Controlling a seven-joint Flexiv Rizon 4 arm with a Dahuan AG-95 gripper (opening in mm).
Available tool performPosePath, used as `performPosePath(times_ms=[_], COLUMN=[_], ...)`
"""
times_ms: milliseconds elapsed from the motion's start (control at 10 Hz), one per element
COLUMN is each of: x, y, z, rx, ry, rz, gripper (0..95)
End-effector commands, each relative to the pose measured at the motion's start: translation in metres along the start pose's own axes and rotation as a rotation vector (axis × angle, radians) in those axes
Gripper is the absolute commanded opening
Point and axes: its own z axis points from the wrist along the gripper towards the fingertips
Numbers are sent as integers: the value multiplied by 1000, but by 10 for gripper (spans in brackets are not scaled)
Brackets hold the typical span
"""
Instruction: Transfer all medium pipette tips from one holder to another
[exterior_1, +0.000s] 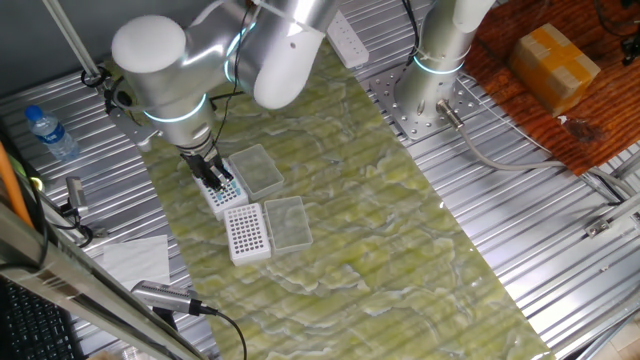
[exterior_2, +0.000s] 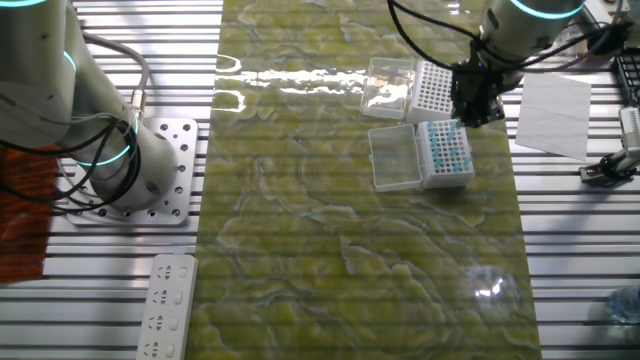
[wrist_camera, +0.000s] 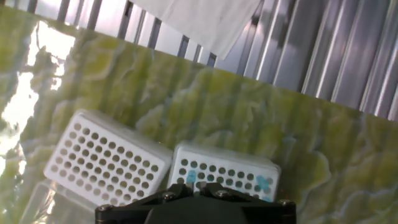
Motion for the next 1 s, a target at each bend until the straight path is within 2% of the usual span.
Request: performPosePath(times_ms=[100,500,1000], x=[0,-2,-2], y=[0,1,0], z=[6,6,12], rx=[1,-6,-12], ry=[-10,-14,-18], rz=[-42,-45,-14], gripper=[190,190,190])
